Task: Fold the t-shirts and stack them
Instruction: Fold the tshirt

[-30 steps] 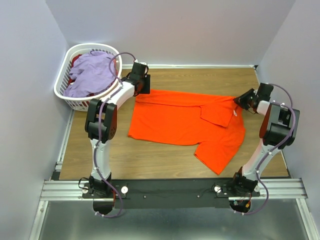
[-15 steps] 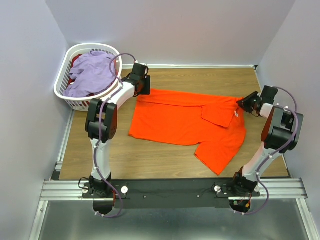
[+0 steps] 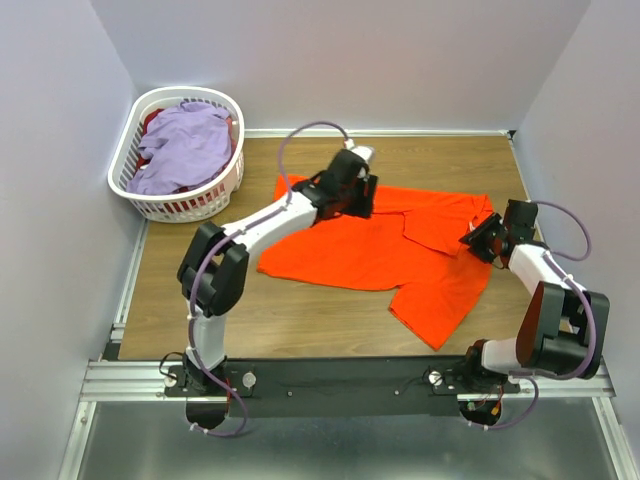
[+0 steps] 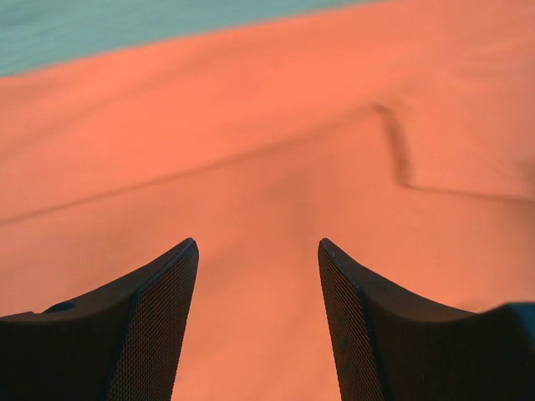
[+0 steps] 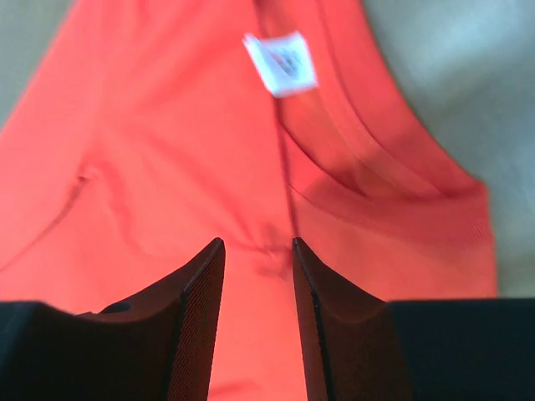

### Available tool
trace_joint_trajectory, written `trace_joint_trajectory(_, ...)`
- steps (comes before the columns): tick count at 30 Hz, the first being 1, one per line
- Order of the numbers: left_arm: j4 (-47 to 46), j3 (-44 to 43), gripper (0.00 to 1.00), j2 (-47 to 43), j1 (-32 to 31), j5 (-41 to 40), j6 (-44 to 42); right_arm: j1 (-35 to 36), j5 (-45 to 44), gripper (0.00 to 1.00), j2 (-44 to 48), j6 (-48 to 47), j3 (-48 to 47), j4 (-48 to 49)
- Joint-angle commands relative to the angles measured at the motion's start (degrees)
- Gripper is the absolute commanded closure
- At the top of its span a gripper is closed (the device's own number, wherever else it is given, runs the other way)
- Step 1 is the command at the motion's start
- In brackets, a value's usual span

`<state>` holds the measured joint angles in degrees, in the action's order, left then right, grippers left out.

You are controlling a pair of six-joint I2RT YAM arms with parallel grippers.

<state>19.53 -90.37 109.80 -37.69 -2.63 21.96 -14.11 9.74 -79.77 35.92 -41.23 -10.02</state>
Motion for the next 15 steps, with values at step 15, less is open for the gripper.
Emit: trace_joint_trajectory(15,-8.5,-15.4,0.36,19.0,-12.1,7.4,12.8,-0.2,5.1,0.54,-2.1,2.7,4.7,-0.5)
